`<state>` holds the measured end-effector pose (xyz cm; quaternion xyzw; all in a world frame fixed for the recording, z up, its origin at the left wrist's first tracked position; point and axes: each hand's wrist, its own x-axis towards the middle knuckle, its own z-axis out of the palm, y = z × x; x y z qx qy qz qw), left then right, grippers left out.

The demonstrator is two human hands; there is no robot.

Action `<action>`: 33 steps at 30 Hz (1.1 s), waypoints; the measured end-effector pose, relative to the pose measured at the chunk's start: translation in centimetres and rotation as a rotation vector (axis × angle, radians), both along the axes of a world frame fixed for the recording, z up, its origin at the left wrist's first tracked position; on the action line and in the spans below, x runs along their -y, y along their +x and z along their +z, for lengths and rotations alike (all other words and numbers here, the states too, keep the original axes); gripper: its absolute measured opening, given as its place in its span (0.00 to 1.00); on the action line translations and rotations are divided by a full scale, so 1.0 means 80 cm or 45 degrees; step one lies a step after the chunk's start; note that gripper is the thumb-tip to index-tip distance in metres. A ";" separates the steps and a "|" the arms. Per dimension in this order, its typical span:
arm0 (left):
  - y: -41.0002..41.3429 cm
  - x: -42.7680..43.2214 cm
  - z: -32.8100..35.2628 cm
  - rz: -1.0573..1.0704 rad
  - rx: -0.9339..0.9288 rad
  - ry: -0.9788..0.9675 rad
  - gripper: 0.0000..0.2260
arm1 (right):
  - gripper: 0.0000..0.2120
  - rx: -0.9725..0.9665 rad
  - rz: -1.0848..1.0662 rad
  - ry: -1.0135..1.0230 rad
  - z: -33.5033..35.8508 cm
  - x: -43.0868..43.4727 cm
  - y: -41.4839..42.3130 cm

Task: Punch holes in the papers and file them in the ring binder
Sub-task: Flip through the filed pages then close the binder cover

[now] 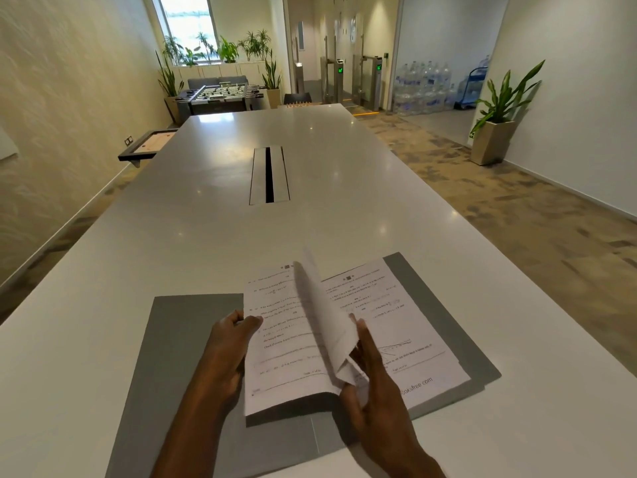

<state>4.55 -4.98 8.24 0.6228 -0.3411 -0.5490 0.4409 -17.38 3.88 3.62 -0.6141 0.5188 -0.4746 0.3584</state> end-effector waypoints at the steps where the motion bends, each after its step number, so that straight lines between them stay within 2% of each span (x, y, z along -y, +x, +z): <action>1: 0.000 0.000 0.003 -0.009 0.002 -0.010 0.08 | 0.35 -0.062 0.045 0.013 0.001 0.002 0.002; 4: -0.002 -0.002 0.015 -0.051 -0.033 -0.053 0.13 | 0.33 -0.283 0.190 0.017 0.006 -0.003 0.004; 7: -0.006 -0.004 0.021 -0.090 0.043 -0.102 0.15 | 0.39 -0.542 0.330 -0.076 0.003 -0.008 0.002; 9: -0.005 -0.005 0.023 -0.109 0.055 -0.118 0.18 | 0.37 -0.626 0.399 -0.071 0.003 -0.008 0.002; 14: 0.001 -0.002 0.016 -0.101 -0.161 -0.067 0.25 | 0.28 -0.670 0.495 -0.152 0.004 -0.003 0.003; 17: 0.001 -0.002 0.019 -0.066 -0.084 -0.097 0.16 | 0.28 -0.575 0.465 -0.110 0.003 -0.006 -0.001; 19: 0.001 -0.001 0.018 -0.038 0.044 -0.115 0.13 | 0.27 -0.437 0.327 -0.087 0.003 -0.011 -0.001; 22: 0.001 -0.004 0.021 -0.036 0.105 -0.107 0.13 | 0.29 -0.287 -0.097 -0.022 -0.014 -0.013 -0.006; 23: 0.001 -0.004 0.022 -0.040 0.107 -0.108 0.13 | 0.32 -0.356 -0.260 0.001 -0.025 -0.012 -0.011; 25: 0.002 -0.003 0.023 -0.057 0.120 -0.117 0.12 | 0.38 -0.705 -0.533 0.064 -0.052 -0.010 -0.029; 27: 0.003 -0.001 0.023 -0.090 0.150 -0.122 0.12 | 0.42 -0.989 -0.684 0.221 -0.069 -0.013 -0.049; 30: 0.005 0.000 0.022 -0.102 0.162 -0.114 0.13 | 0.44 -1.127 -0.802 0.360 -0.078 -0.023 -0.063; 33: 0.006 0.000 0.021 -0.097 0.146 -0.109 0.12 | 0.46 -1.218 -0.786 0.503 -0.083 -0.026 -0.064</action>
